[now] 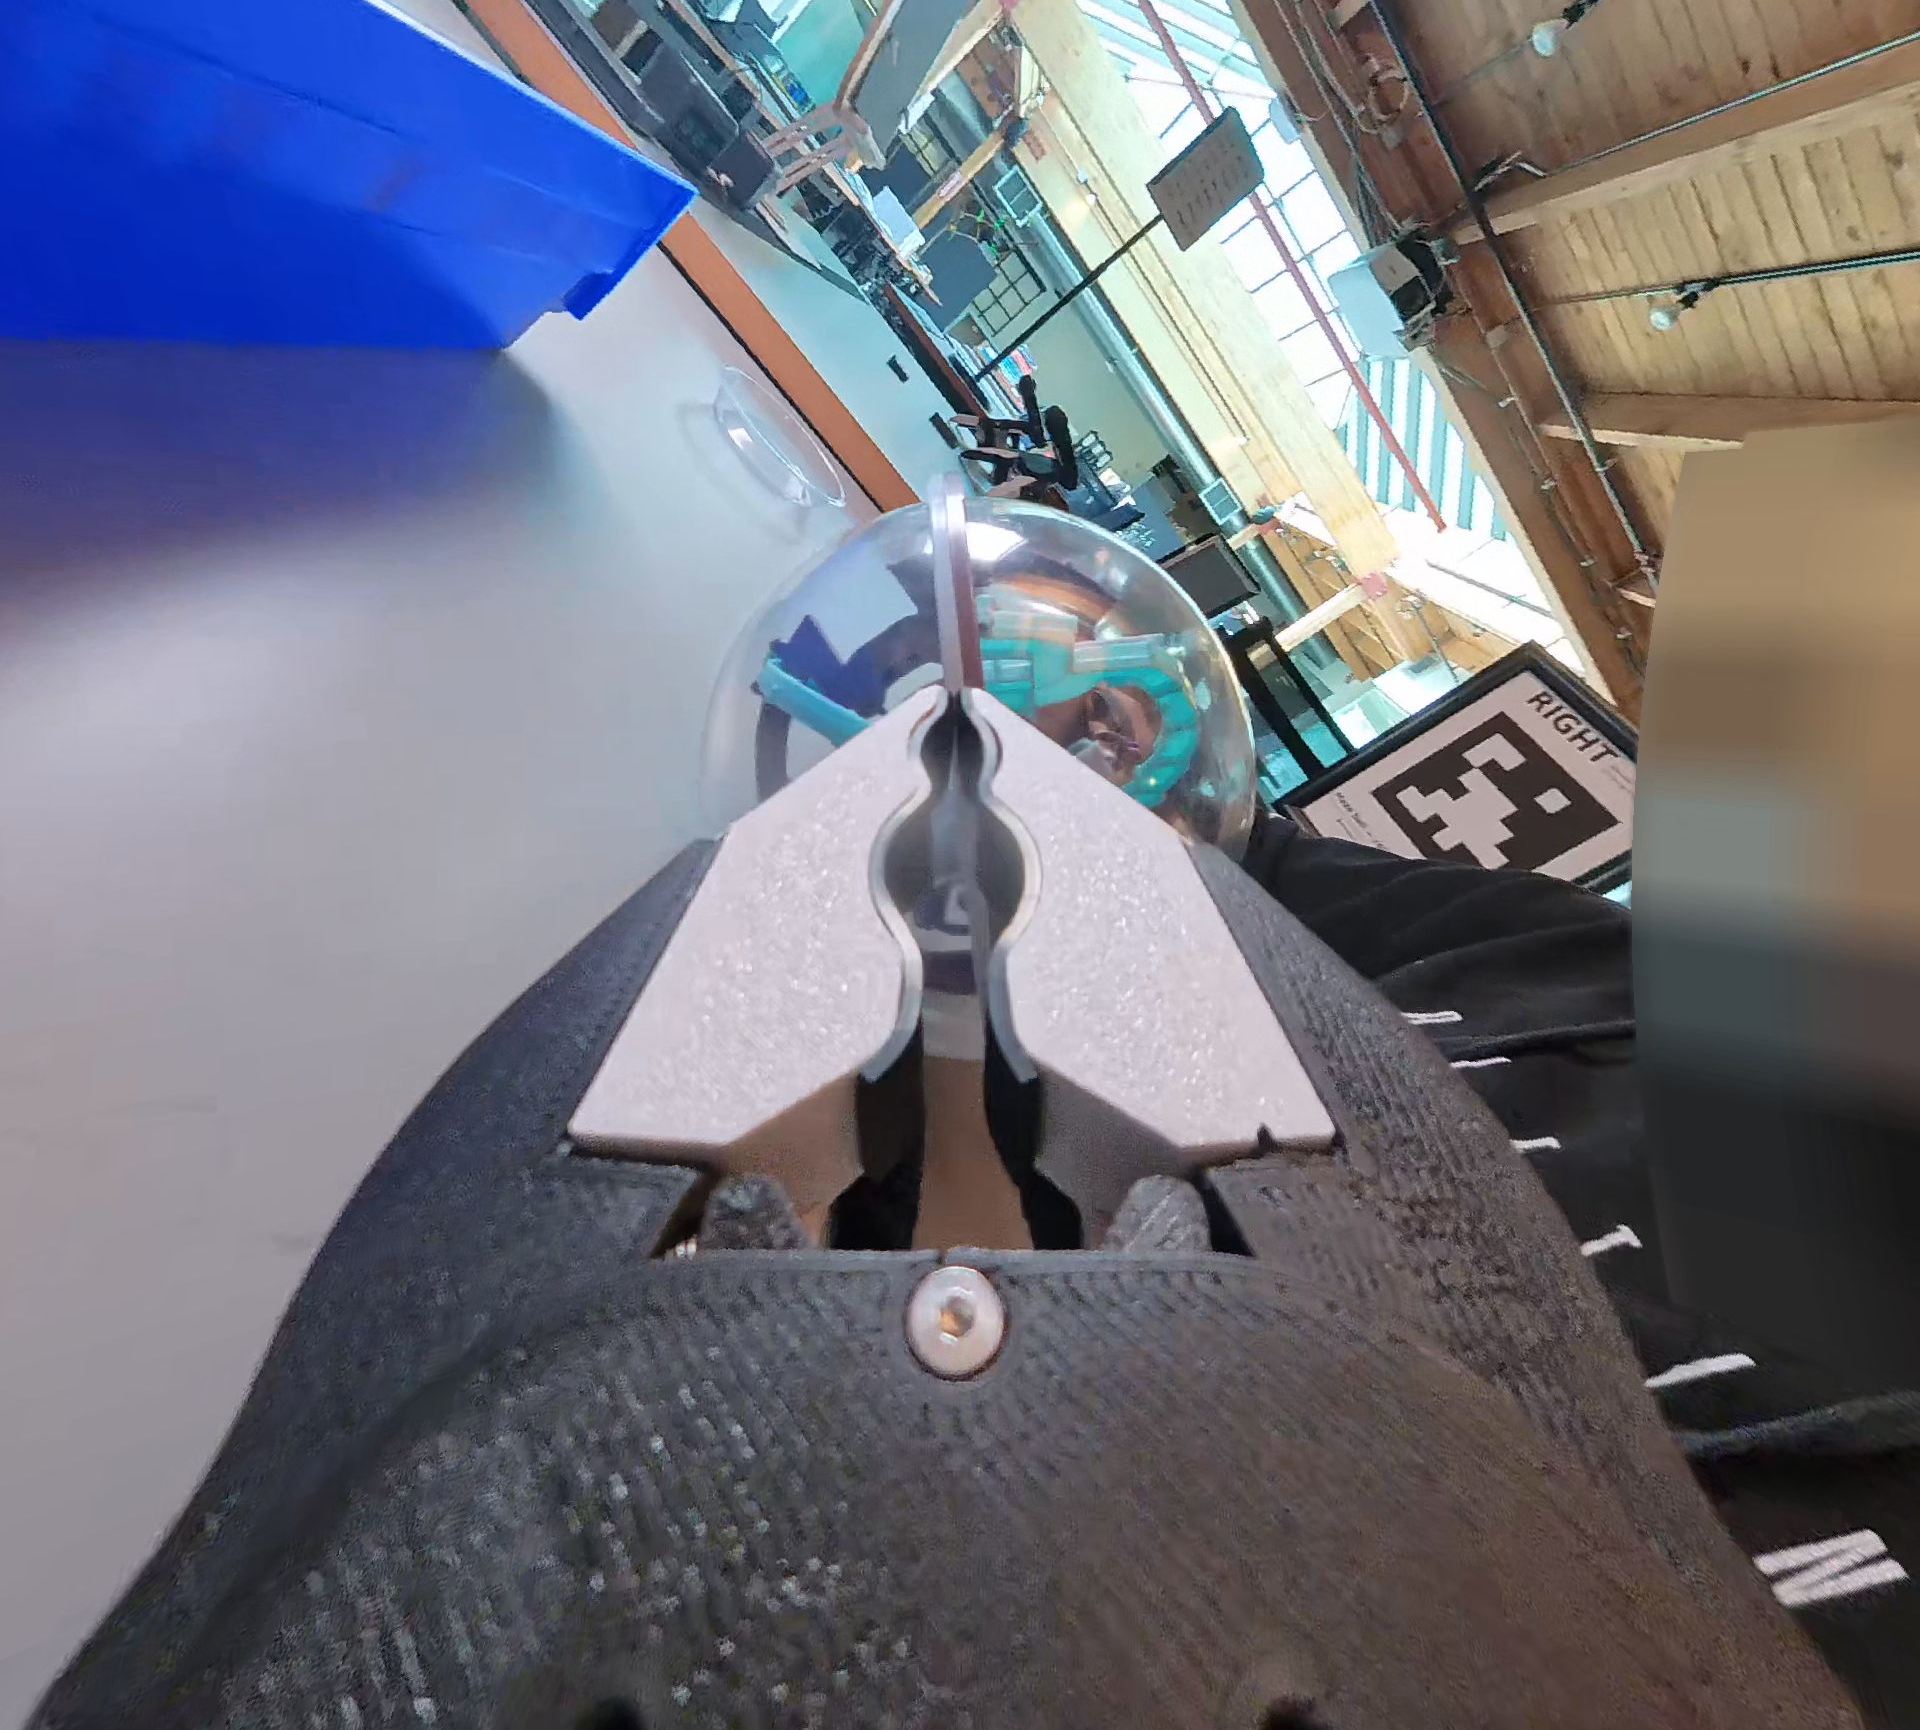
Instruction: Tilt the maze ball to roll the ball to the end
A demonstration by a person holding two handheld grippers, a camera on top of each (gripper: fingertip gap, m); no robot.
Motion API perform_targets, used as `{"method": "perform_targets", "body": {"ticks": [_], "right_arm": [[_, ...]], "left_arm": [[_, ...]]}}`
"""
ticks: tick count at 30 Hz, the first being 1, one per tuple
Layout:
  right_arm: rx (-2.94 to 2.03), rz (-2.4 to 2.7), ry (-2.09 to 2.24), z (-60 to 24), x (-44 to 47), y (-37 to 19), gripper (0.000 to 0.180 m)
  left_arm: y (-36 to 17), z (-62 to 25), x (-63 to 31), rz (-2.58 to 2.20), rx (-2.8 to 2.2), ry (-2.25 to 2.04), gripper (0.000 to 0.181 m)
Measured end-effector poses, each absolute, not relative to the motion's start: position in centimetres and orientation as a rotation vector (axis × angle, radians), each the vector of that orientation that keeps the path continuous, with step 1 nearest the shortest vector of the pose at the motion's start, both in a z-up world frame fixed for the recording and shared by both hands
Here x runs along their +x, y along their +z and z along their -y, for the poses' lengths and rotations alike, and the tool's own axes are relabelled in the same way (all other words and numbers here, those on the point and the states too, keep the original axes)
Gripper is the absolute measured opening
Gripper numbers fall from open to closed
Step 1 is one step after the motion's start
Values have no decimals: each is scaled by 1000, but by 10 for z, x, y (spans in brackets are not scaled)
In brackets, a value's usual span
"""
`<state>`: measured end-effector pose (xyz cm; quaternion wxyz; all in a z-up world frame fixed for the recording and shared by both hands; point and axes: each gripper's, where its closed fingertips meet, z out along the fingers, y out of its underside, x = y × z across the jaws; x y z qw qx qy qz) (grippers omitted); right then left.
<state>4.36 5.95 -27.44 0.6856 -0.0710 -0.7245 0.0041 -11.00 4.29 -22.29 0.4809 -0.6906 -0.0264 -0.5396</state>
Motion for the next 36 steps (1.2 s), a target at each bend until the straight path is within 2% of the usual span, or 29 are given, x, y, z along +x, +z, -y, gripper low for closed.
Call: {"method": "perform_targets", "body": {"ticks": [2, 8, 9, 11, 12, 16, 17, 20, 23, 24, 26, 36], "right_arm": [[-216, 1633, 73, -61, 45, -275, 2], [-494, 1680, 360, -64, 43, -267, 82], [-526, 1701, 361, -67, 41, -271, 91], [-512, 1702, 292, -78, 38, -274, 92], [-487, 1697, 253, -83, 37, -274, 91], [-445, 1678, 195, -95, 27, -275, 84], [-434, 1671, 183, -96, 24, -274, 81], [-393, 1634, 137, -99, 16, -270, 64], [-342, 1585, 98, -99, 15, -265, 30], [-331, 1571, 84, -99, 15, -263, 20], [-312, 1563, 67, -99, 15, -263, 10], [-277, 1583, 47, -88, 18, -265, 6]], "left_arm": [[-225, -41, -109, 71, -1692, -1336, 0], [-221, -41, -109, 66, -1683, -1319, 0], [-220, -41, -110, 58, -1674, -1306, 0], [-205, -38, -114, -9, -1585, -1262, 3], [-194, -37, -117, -68, -1532, -1191, 21], [-187, -39, -115, -413, -1585, -757, 141], [-194, -39, -106, -504, -1632, -722, 150], [-214, -52, -87, -681, -1685, -580, 157], [-234, -57, -71, -758, -1741, -639, 139], [-238, -61, -71, -755, -1755, -611, 139], [-241, -64, -75, -741, -1764, -573, 129], [-237, -55, -73, -726, -1736, -588, 125]]}}
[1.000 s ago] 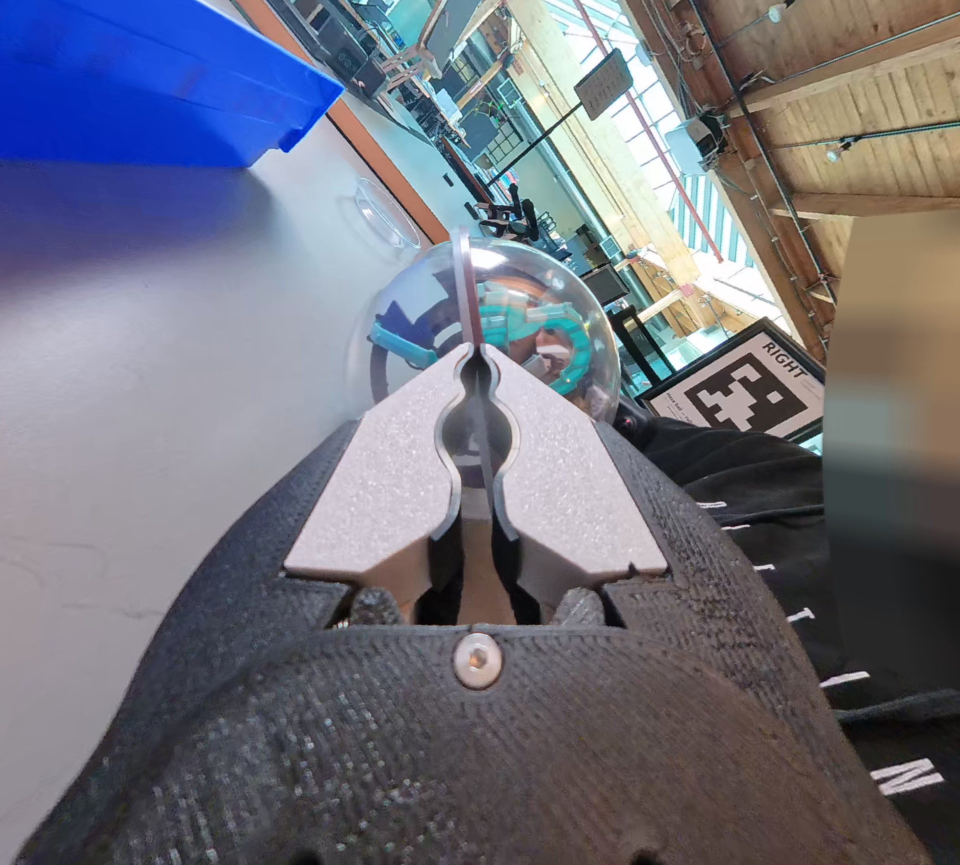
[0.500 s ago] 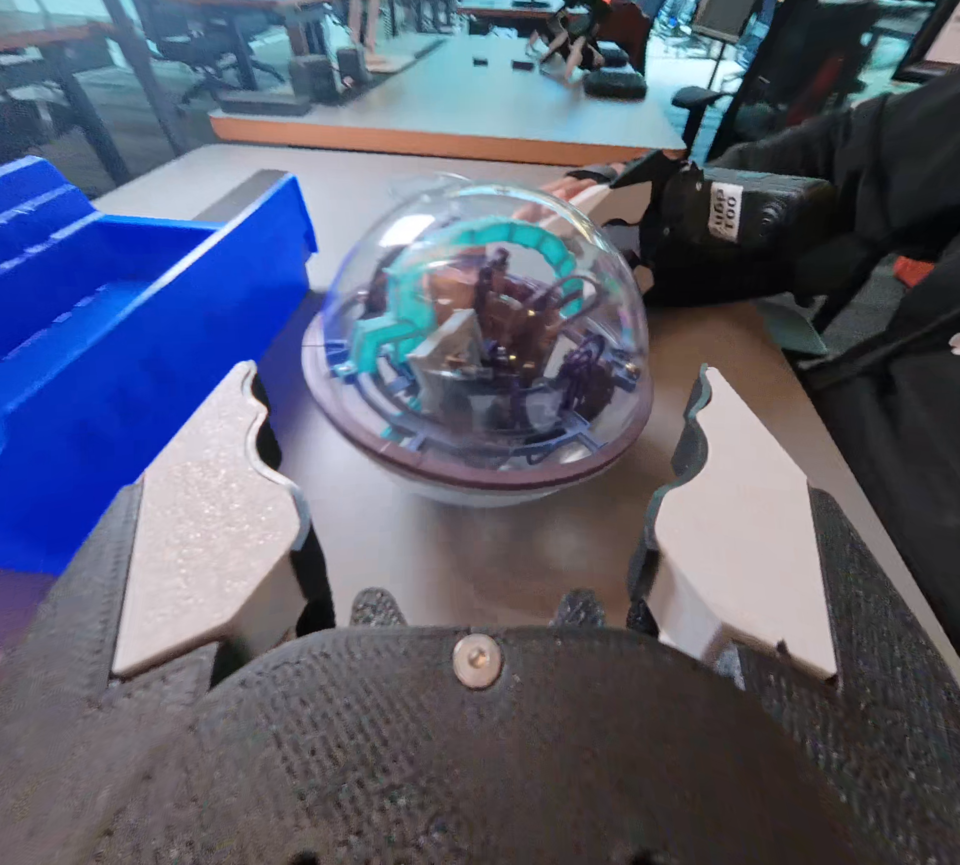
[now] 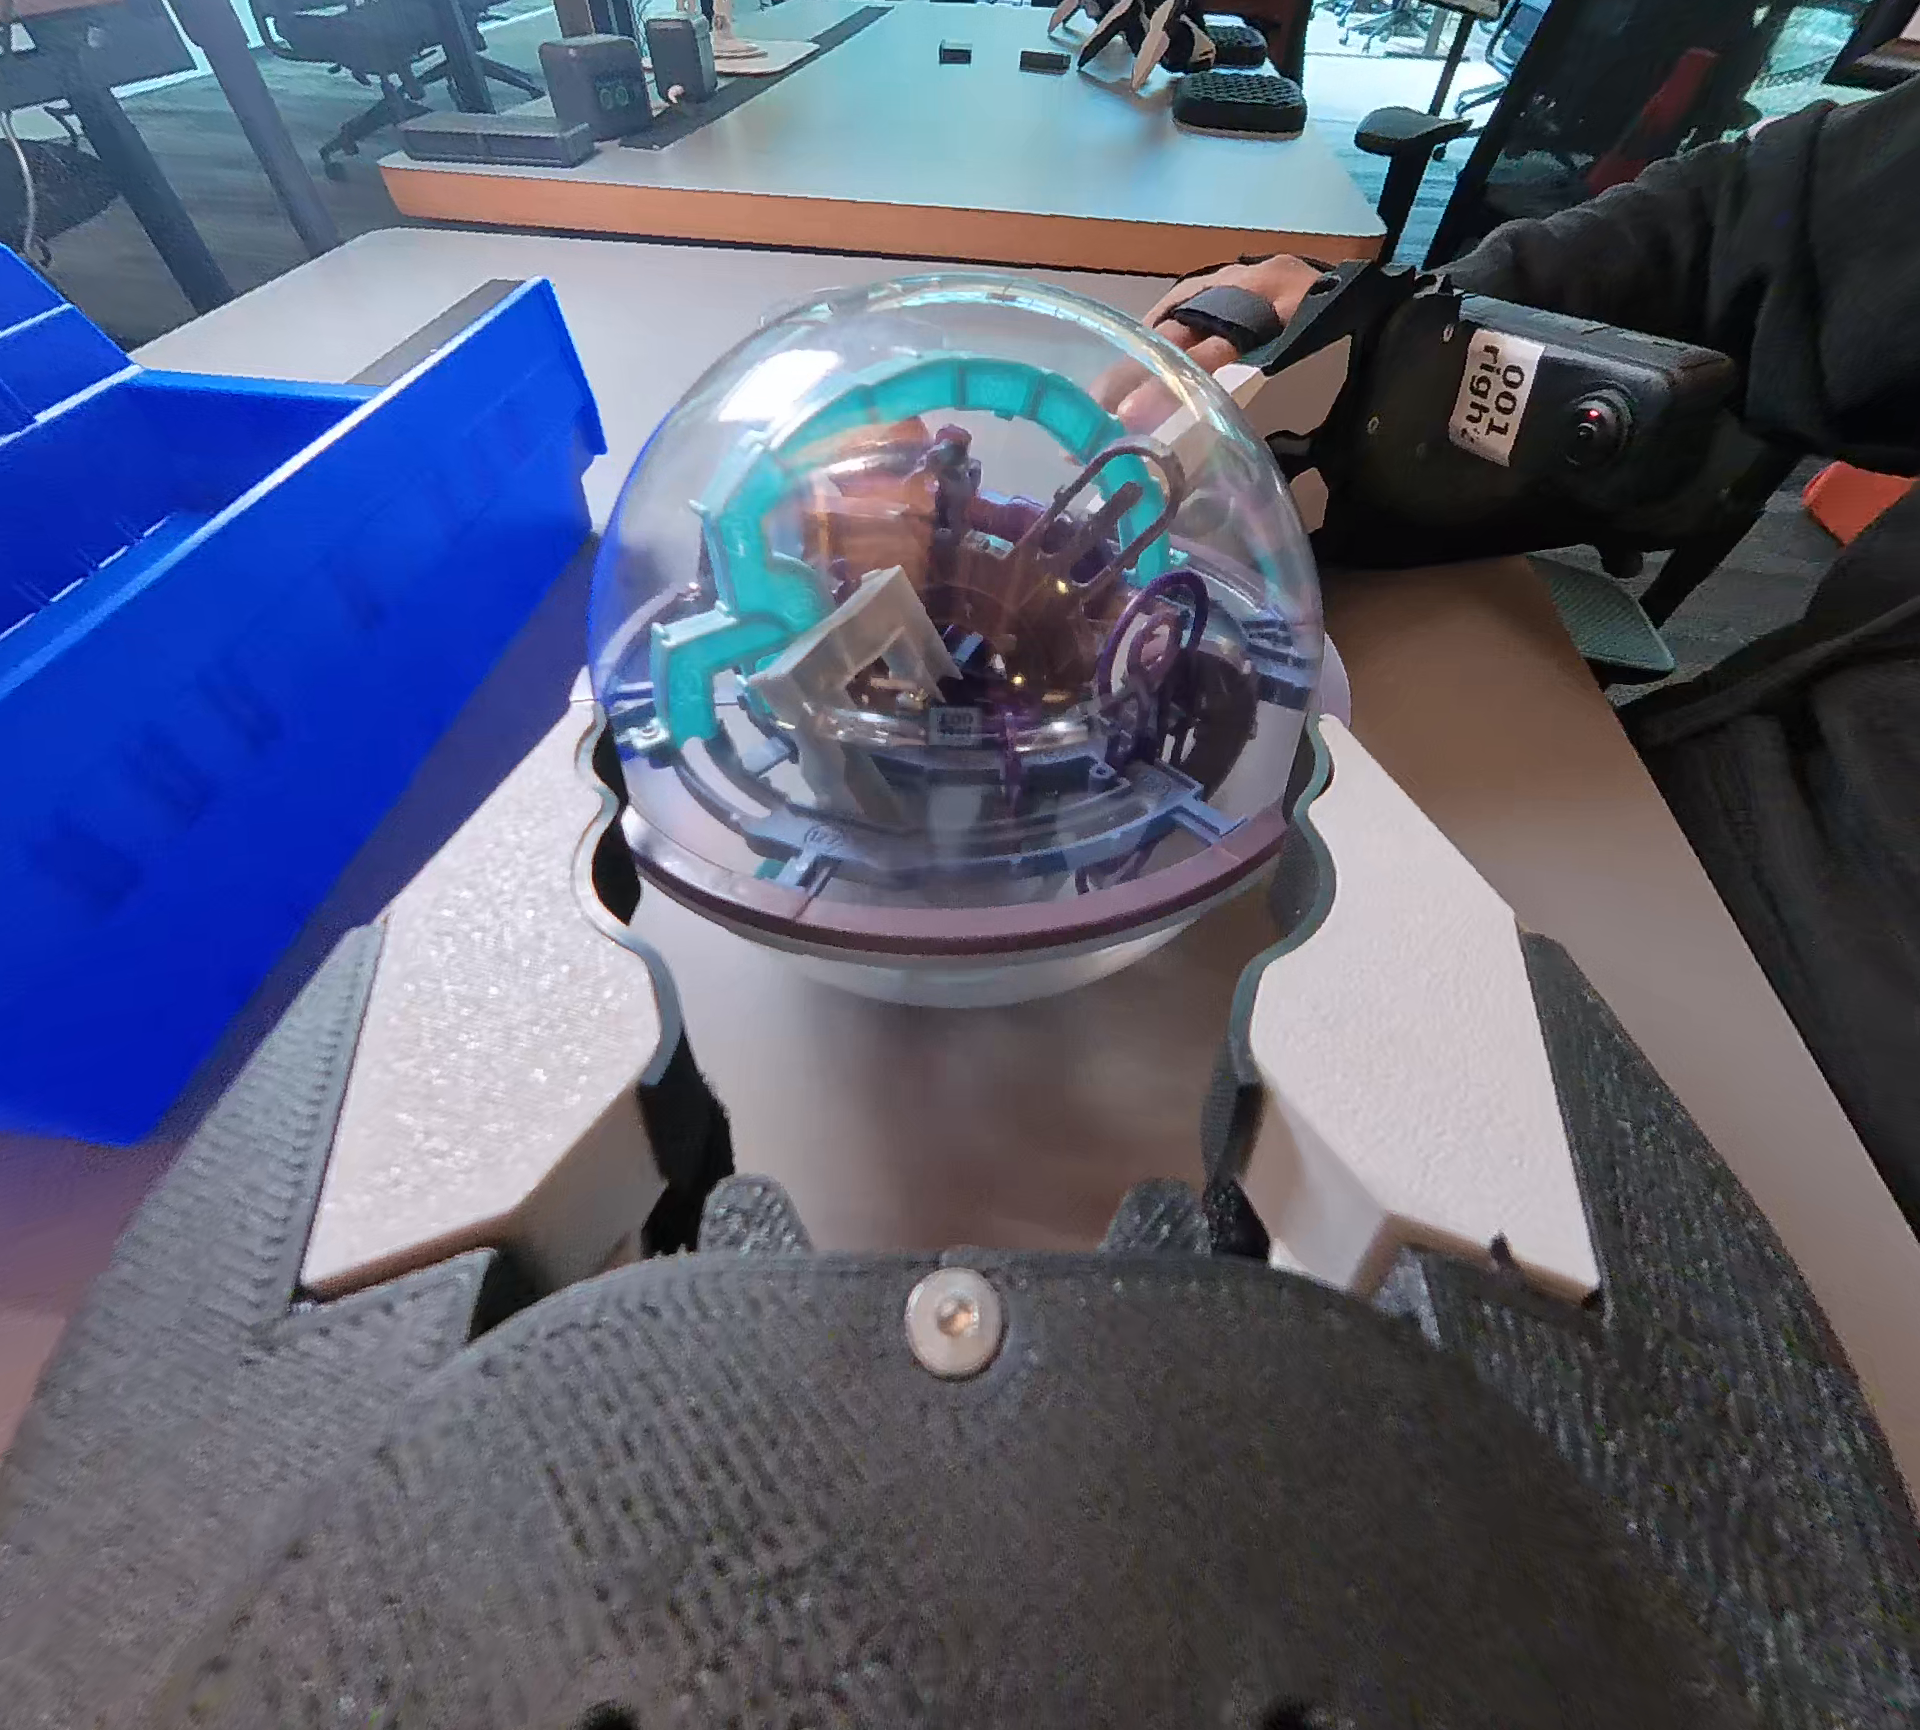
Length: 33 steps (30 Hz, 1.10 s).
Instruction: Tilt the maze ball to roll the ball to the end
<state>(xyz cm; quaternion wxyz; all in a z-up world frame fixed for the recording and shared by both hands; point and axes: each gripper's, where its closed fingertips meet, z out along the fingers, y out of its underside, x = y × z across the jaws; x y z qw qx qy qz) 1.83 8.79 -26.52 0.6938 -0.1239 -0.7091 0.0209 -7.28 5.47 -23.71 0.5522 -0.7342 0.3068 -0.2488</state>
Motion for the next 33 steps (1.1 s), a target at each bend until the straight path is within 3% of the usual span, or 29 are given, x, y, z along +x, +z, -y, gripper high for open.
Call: {"method": "perform_targets", "body": {"ticks": [10, 20, 27, 33], "right_arm": [[-373, 1648, 184, -69, 20, -274, 6], [-811, 1787, 554, -47, 23, -293, 7], [-926, 1846, 693, -18, 23, -295, 3], [-849, 2012, 896, 3, 48, -270, 7]], "left_arm": [[-229, -45, -70, -697, -1794, -667, 124], [-215, -53, -58, -596, -1898, -777, 123], [-201, -68, -48, -596, -1919, -872, 107], [-201, -78, -40, -660, -1940, -904, 105]]}}
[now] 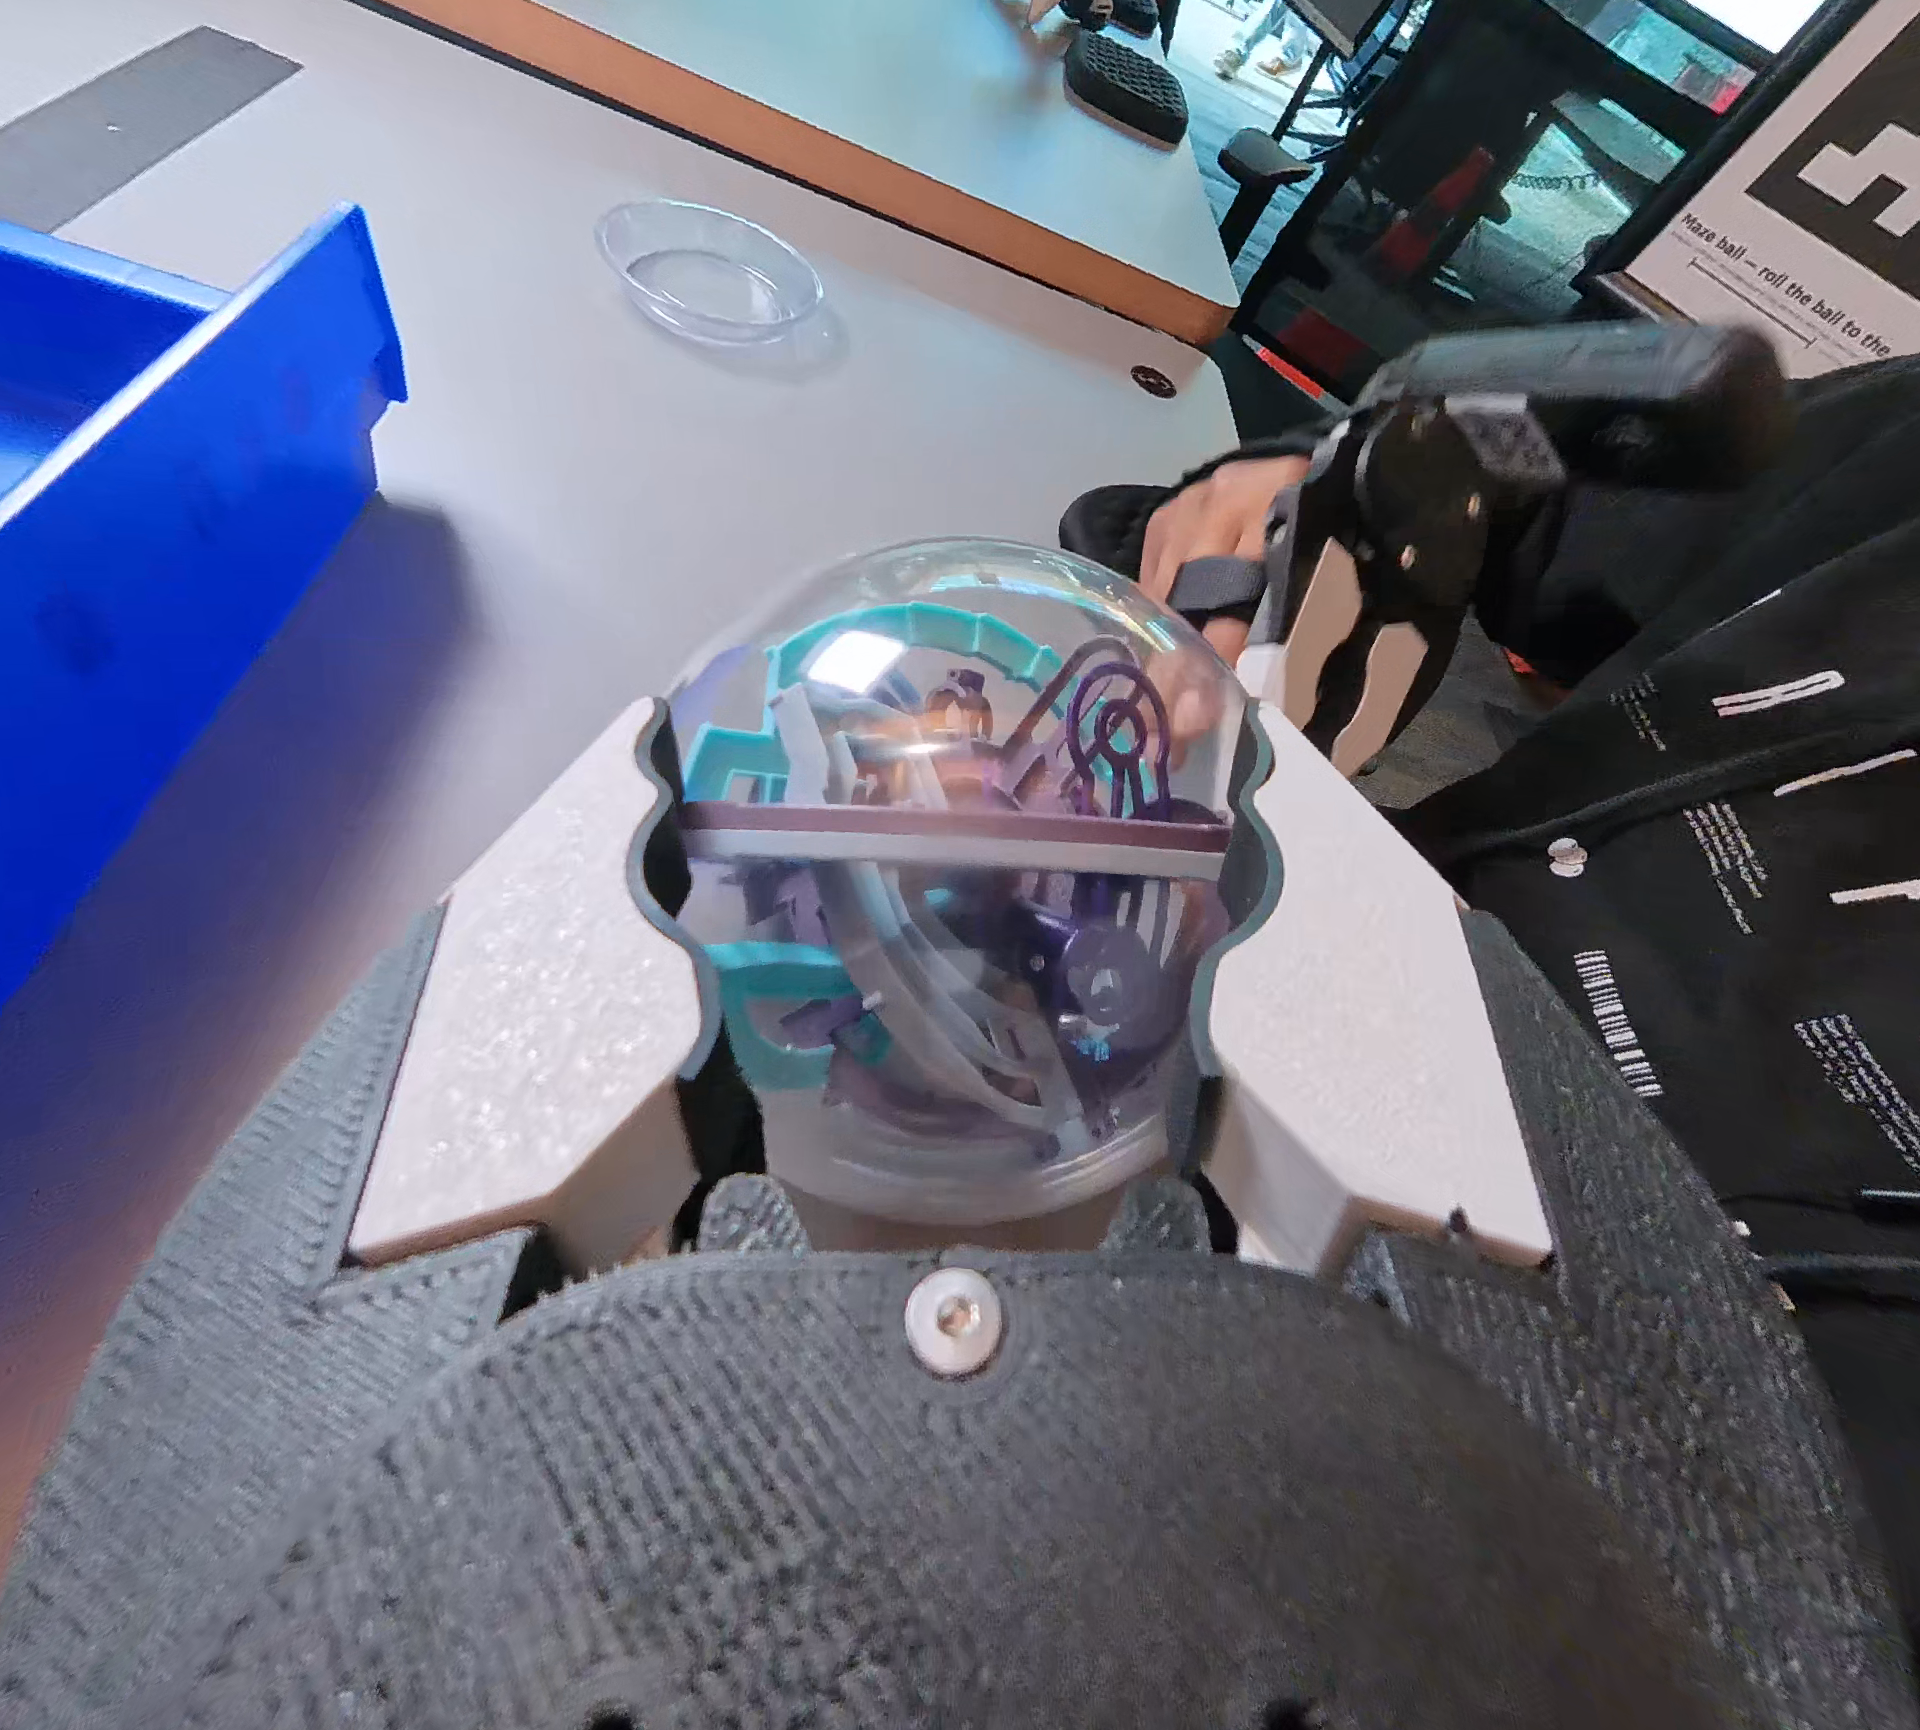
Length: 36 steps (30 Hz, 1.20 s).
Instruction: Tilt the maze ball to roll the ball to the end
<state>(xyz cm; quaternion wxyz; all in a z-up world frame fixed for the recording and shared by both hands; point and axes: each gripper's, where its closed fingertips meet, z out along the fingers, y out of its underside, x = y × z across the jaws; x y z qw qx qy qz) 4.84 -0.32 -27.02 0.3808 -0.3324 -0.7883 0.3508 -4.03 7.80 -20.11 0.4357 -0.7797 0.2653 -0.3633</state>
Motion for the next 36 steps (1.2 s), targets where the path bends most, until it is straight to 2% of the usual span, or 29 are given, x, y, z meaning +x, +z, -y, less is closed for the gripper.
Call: {"method": "perform_targets", "body": {"ticks": [3, 4, 5, 8, 10, 14, 18, 21, 23, 25, 36], "right_arm": [[-906, 1965, 868, -39, 55, -239, 28], [-951, 1941, 840, -61, 54, -233, 43], [-997, 1951, 814, -81, 53, -236, 62], [-1068, 2026, 872, -106, 49, -256, 89], [-1103, 2044, 957, -106, 40, -265, 99], [-1132, 2030, 1072, -105, 31, -272, 96], [-1169, 1955, 1143, -109, 26, -272, 87], [-1173, 1947, 1187, -103, 21, -273, 85], [-1188, 1955, 1200, -98, 14, -277, 86], [-1215, 1970, 1182, -98, 10, -282, 79], [-1302, 1983, 1106, -84, 9, -300, 65]], "left_arm": [[-201, -81, -35, -713, -1946, -903, 105], [-200, -83, -33, -723, -1951, -900, 103], [-200, -85, -31, -734, -1953, -896, 103], [-200, -90, -23, -773, -1962, -897, 102], [-200, -93, -19, -791, -1973, -903, 102], [-196, -101, -13, -791, -1970, -887, 102], [-182, -78, -39, -742, -1880, -849, 125], [-243, -45, -79, -779, -2031, -706, 139], [-260, -37, -66, -762, -2058, -784, 132], [-268, -47, -65, -772, -2093, -645, 134], [-247, -49, -64, -803, -2041, -696, 132]]}}
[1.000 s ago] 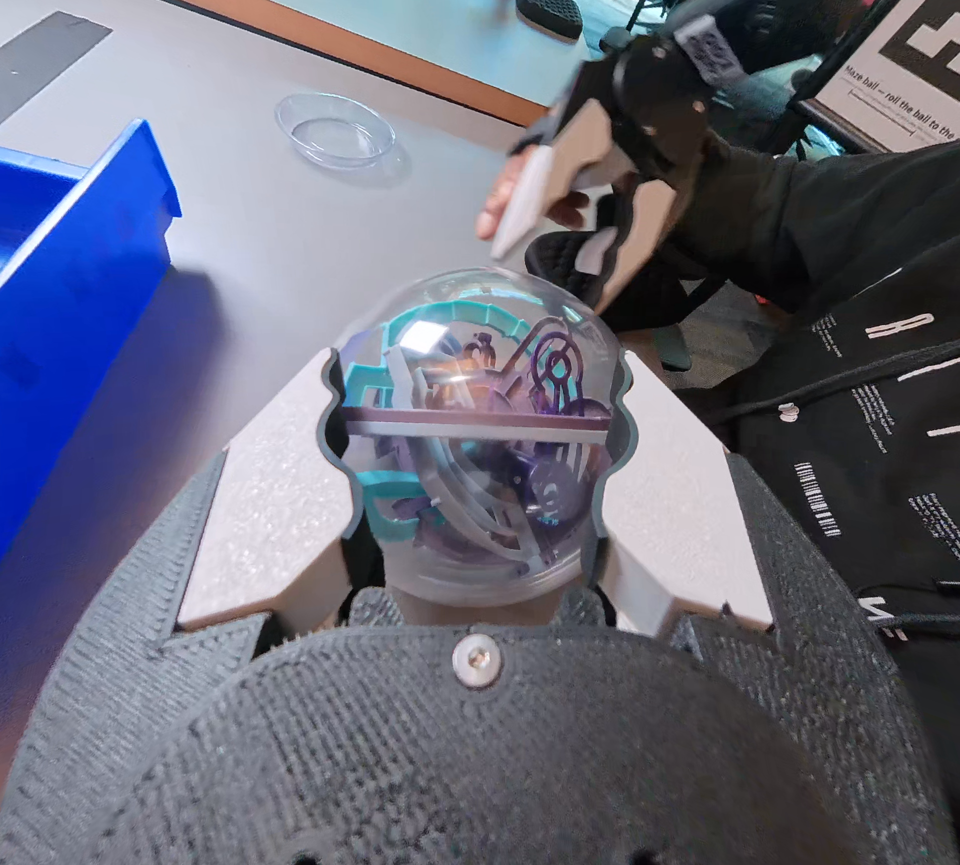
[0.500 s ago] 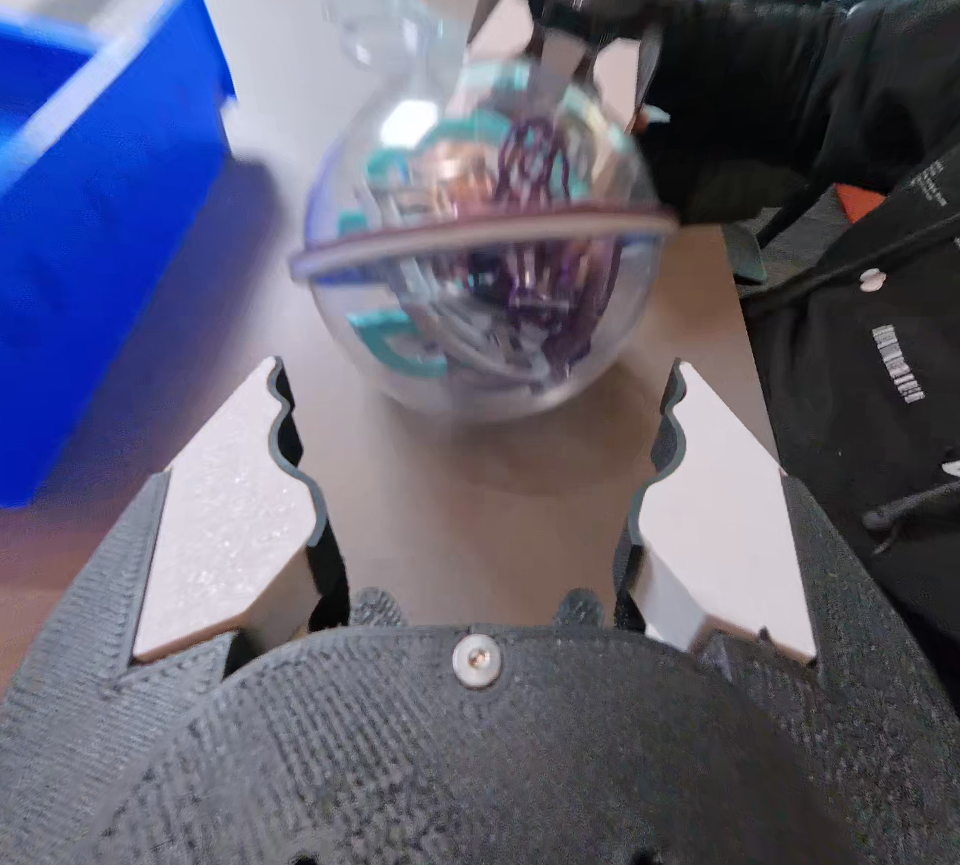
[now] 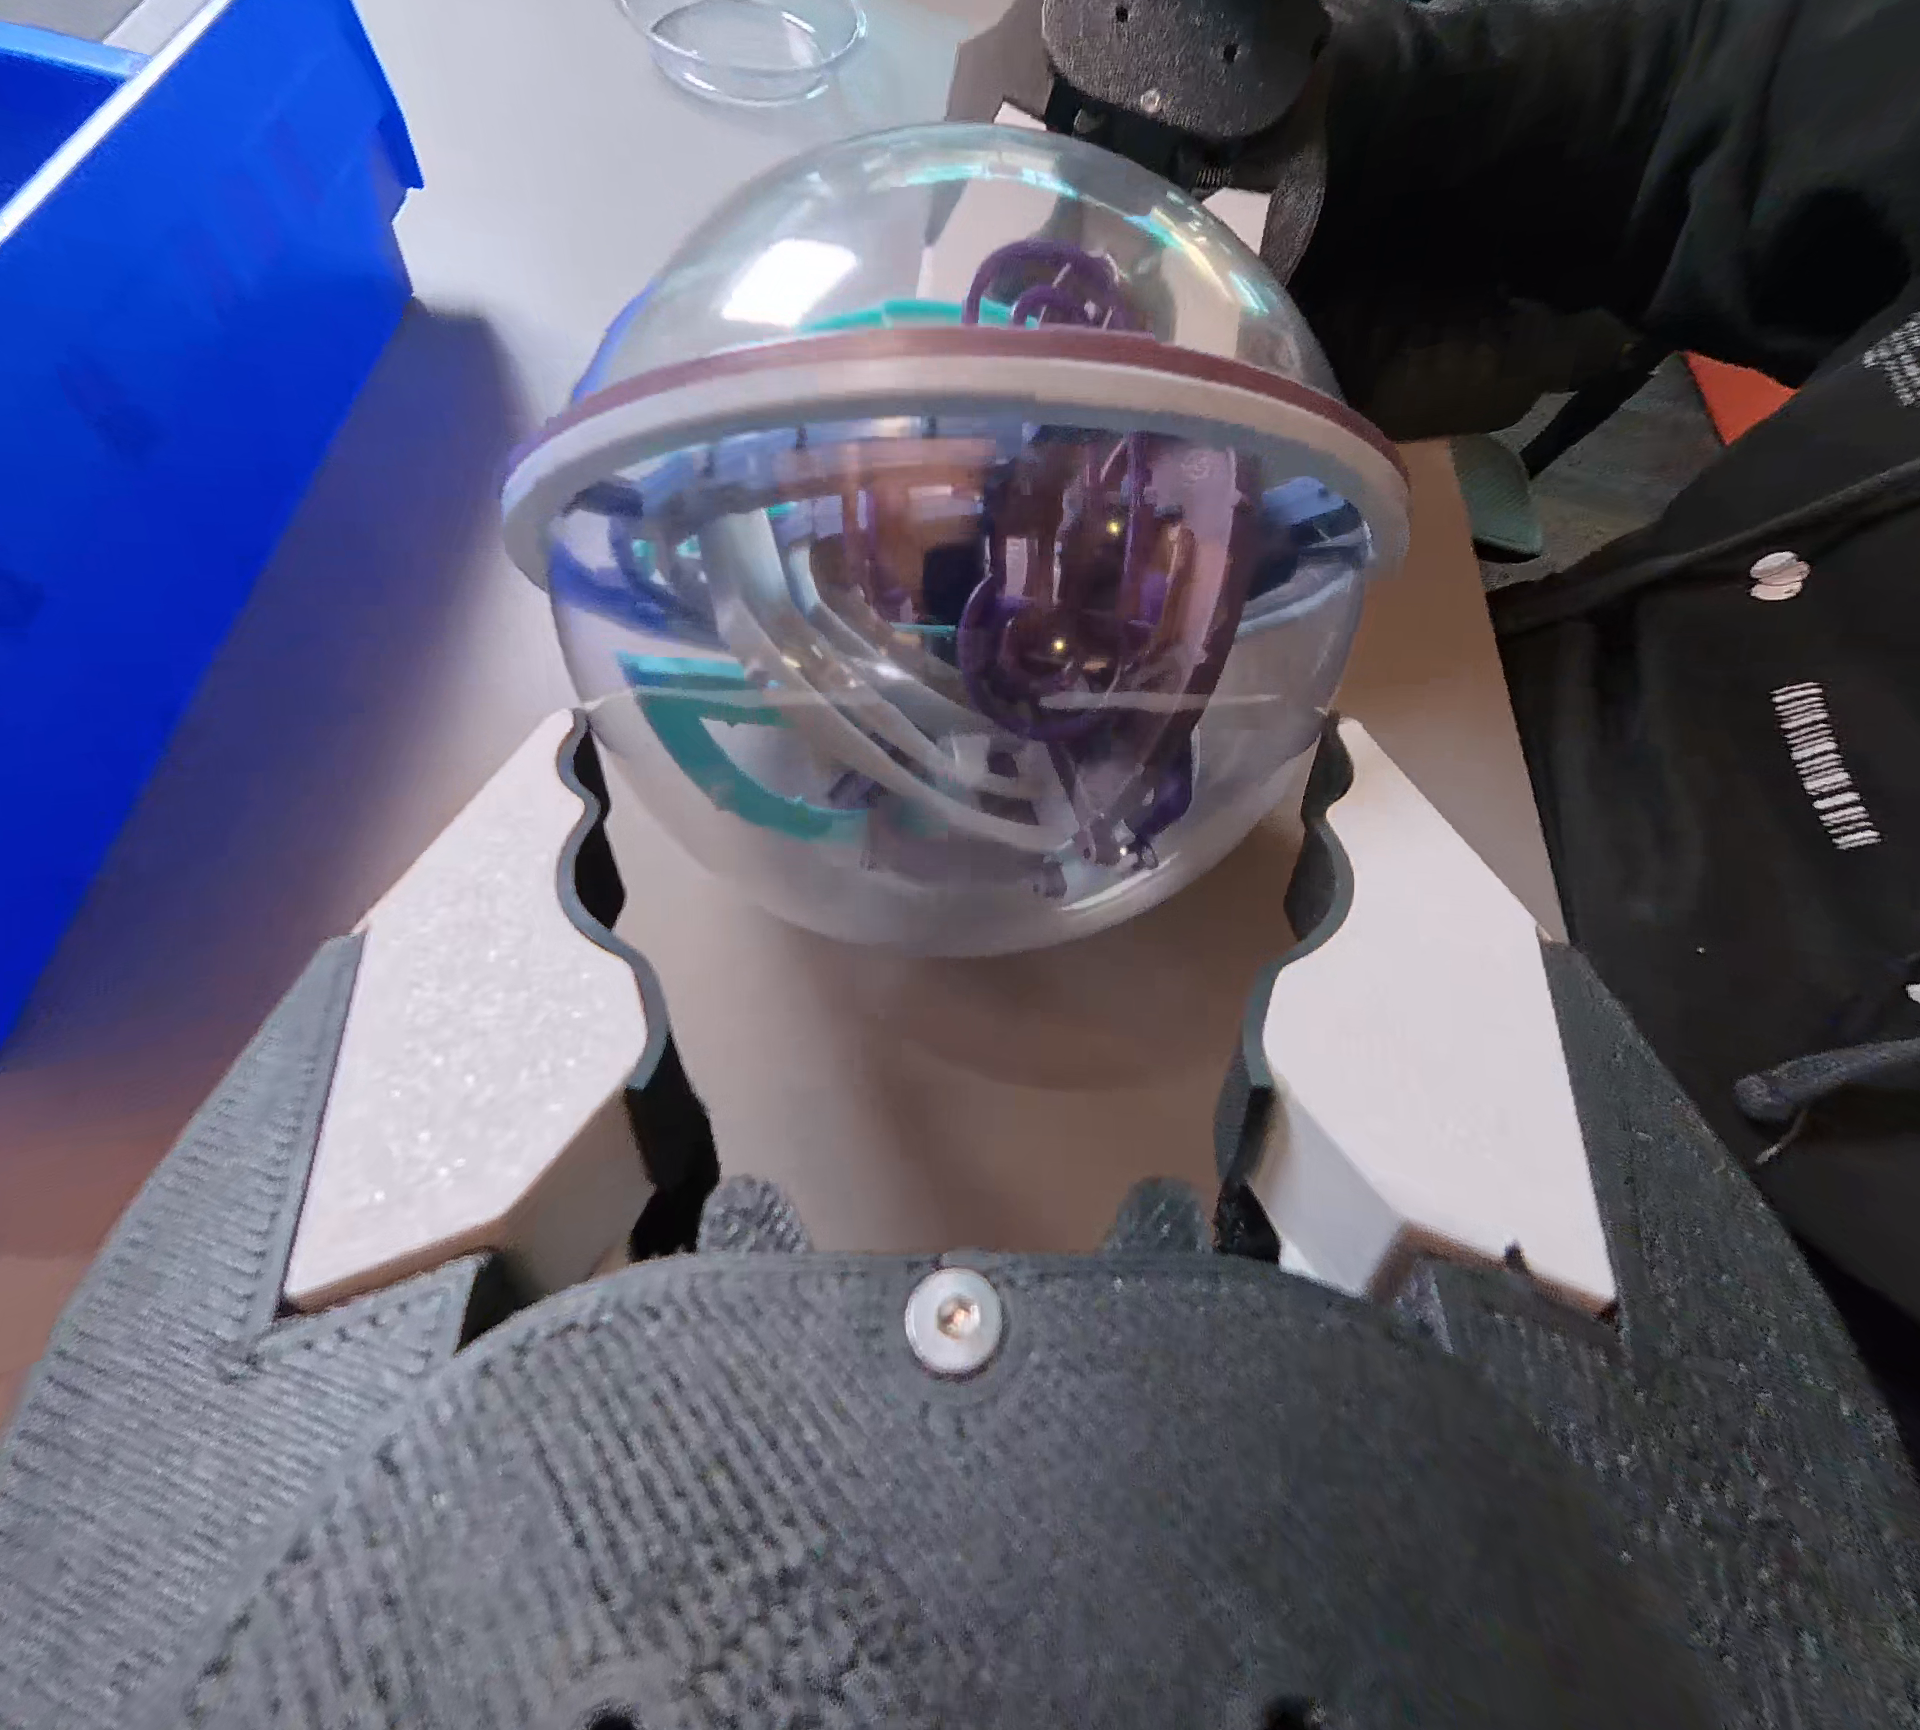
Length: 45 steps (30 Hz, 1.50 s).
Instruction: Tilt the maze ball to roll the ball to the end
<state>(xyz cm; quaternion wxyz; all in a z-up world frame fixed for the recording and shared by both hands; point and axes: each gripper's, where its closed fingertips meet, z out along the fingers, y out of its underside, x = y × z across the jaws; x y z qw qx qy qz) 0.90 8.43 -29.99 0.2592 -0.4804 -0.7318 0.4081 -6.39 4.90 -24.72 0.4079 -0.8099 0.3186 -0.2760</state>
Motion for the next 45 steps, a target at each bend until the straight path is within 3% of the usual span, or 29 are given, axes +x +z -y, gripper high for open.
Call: {"method": "perform_targets", "body": {"ticks": [7, 12, 33, 39, 45], "right_arm": [[-1131, 1980, 1017, -99, 9, -283, 126], [-1004, 1950, 926, -90, -3, -280, 141], [-1161, 1732, 688, -66, 9, -290, 126], [-940, 1879, 636, -67, 26, -277, 107], [-785, 2008, 664, -69, 44, -240, 73]], "left_arm": [[-245, -54, -54, -827, -2015, -754, 124], [-234, -62, -42, -842, -1983, -761, 127], [-204, -48, -26, -849, -1832, -766, 120], [-200, -44, -25, -897, -1807, -812, 115], [-197, -44, -19, -930, -1780, -847, 112]]}}
